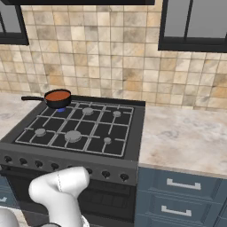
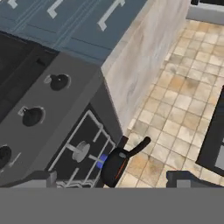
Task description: Wait until the marinara sauce is simmered to a deep red color and then turn off the stove.
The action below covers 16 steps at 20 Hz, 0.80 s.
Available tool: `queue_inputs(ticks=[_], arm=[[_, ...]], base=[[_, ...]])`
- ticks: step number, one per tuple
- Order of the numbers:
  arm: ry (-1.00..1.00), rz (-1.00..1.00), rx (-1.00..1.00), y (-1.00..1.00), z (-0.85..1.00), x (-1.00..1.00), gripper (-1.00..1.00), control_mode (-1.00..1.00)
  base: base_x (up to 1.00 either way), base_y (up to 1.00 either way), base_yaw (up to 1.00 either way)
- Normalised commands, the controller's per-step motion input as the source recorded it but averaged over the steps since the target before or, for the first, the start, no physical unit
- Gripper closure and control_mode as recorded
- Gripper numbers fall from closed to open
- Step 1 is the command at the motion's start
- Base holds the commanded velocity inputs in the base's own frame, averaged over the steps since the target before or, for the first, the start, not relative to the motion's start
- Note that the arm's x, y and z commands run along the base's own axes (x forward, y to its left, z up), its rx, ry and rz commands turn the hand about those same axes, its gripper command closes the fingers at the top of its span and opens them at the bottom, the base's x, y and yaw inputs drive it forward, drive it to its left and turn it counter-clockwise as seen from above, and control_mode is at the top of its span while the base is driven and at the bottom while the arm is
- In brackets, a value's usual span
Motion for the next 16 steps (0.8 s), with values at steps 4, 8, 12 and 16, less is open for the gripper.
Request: queue_inputs(ticks=[4, 8, 12, 16], arm=[[-0.08, -0.01, -0.26, 0.49, -0.20, -0.05, -1.00, -1.00], [0.00, -0.06, -0.26, 0.41, -0.25, 0.00, -1.00, -1.00], [0.00, -0.08, -0.25, 0.16, -0.37, 0.00, -1.00, -1.00], [-0.01, -0.02, -0.19, 0.00, -0.50, 0.00, -1.00, -1.00]], base=[[0.00, 0.00, 0.00], [0.00, 0.00, 0.00], [0.00, 0.00, 0.00], [0.00, 0.00, 0.00]])
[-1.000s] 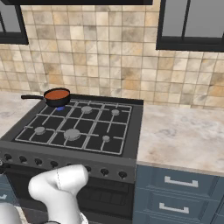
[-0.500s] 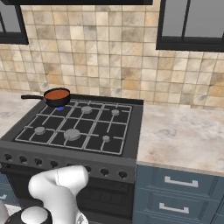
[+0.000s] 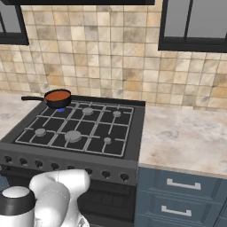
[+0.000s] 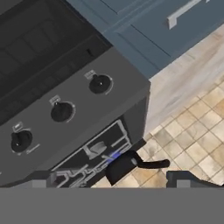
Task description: Wait until the marinara sauce is simmered to a deep red color and then turn off the stove.
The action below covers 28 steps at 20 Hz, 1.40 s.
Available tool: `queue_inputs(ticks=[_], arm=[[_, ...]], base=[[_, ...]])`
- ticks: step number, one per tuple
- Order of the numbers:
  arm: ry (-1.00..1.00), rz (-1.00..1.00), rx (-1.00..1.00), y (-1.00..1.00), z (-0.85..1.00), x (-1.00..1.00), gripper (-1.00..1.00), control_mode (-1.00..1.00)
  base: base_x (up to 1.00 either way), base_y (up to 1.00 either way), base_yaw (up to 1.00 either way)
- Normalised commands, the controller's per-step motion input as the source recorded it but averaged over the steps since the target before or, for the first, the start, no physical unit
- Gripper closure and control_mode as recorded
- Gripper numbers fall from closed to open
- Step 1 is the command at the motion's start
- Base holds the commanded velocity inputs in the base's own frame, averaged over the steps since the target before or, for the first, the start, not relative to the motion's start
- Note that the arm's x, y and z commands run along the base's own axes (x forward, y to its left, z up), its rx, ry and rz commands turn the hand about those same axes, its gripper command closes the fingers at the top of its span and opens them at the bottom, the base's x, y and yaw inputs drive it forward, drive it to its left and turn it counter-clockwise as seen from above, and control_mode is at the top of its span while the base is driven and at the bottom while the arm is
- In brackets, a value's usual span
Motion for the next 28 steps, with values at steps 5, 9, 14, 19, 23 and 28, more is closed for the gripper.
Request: queue_inputs(ticks=[5, 9, 14, 19, 23, 28], arm=[[0.00, -0.04, -0.15, 0.00, -0.52, 0.19, -1.00, -1.00], [0.00, -0.03, -0.09, -0.04, -0.42, 0.27, -1.00, -1.00], [-0.06, 0.00, -0.07, -0.22, -0.43, 0.19, -1.00, -1.00], [-0.20, 0.00, -0.05, -0.39, -0.39, -0.05, -1.00, -1.00], [-0.20, 0.00, -0.03, -0.38, -0.25, -0.05, -1.00, -1.00], [-0.07, 0.00, 0.00, -0.09, -0.05, 0.13, -1.00, -1.00]], base=[[0.00, 0.00, 0.00], [0.00, 0.00, 0.00], [0.00, 0.00, 0.00], [0.00, 0.00, 0.00], [0.00, 0.00, 0.00], [0.00, 0.00, 0.00]])
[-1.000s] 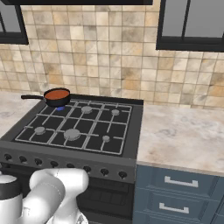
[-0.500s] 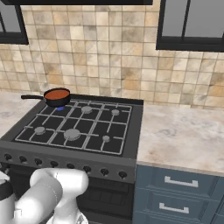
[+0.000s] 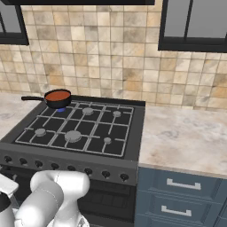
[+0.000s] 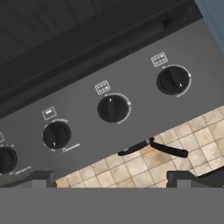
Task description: Wait until the marinara sauce is simmered to a deep red color and then turn off the stove.
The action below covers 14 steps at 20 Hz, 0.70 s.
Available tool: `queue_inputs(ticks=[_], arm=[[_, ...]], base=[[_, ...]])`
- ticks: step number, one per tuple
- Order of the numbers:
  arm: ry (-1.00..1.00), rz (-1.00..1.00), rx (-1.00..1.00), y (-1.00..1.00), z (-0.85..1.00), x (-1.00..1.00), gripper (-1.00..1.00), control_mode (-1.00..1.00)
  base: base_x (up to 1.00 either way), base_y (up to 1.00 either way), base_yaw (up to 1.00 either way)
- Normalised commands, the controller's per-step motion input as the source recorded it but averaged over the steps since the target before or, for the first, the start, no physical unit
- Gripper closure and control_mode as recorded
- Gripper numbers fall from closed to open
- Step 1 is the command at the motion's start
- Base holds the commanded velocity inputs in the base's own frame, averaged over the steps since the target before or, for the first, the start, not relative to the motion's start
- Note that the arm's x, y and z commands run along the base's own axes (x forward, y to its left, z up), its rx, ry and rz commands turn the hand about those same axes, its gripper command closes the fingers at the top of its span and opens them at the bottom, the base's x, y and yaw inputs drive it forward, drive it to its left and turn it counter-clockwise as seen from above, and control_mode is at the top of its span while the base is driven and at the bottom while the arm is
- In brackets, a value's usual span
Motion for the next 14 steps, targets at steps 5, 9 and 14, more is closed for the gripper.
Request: queue_inputs(ticks=[5, 9, 14], arm=[[-0.06, 0.00, 0.00, 0.00, 0.00, 0.09, -1.00, -1.00], [0.00, 0.00, 0.00, -0.05, -0.04, 0.24, -1.00, -1.00], [0.00, 0.00, 0.01, -0.08, -0.02, 0.45, -1.00, -1.00]], base=[[0.00, 0.00, 0.00], [0.00, 0.00, 0.00], [0.00, 0.00, 0.00]])
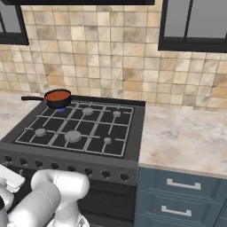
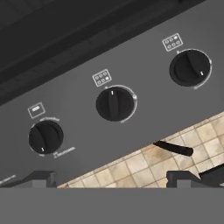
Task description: Wait until the marinara sauce is simmered to a deep red color and then turn off the stove.
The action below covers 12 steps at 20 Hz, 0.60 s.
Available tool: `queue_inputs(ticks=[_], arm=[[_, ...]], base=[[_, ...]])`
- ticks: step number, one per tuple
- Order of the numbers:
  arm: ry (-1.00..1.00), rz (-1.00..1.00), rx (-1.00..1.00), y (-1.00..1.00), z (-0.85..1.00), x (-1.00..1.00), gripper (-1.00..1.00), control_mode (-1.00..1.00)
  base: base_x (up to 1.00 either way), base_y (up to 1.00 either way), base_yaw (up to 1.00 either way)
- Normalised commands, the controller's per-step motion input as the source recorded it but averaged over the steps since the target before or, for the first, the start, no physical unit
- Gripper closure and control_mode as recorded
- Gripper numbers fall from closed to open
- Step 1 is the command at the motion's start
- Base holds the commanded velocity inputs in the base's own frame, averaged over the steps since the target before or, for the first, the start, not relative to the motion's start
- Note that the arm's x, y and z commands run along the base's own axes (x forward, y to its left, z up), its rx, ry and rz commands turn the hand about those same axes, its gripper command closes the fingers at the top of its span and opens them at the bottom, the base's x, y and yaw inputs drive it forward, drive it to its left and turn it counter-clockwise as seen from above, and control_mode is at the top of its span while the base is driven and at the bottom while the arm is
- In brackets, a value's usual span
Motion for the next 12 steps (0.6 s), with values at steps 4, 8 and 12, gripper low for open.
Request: queue_inputs(ticks=[4, 8, 12], arm=[[0.00, 0.01, 0.00, -0.03, -0.15, 0.37, -1.00, -1.00], [0.00, 0.01, 0.00, 0.00, -0.12, 0.07, -1.00, -1.00], [0.00, 0.01, 0.00, 0.00, -0.08, 0.02, -1.00, -1.00]], base=[[0.00, 0.00, 0.00], [0.00, 0.00, 0.00], [0.00, 0.00, 0.00]])
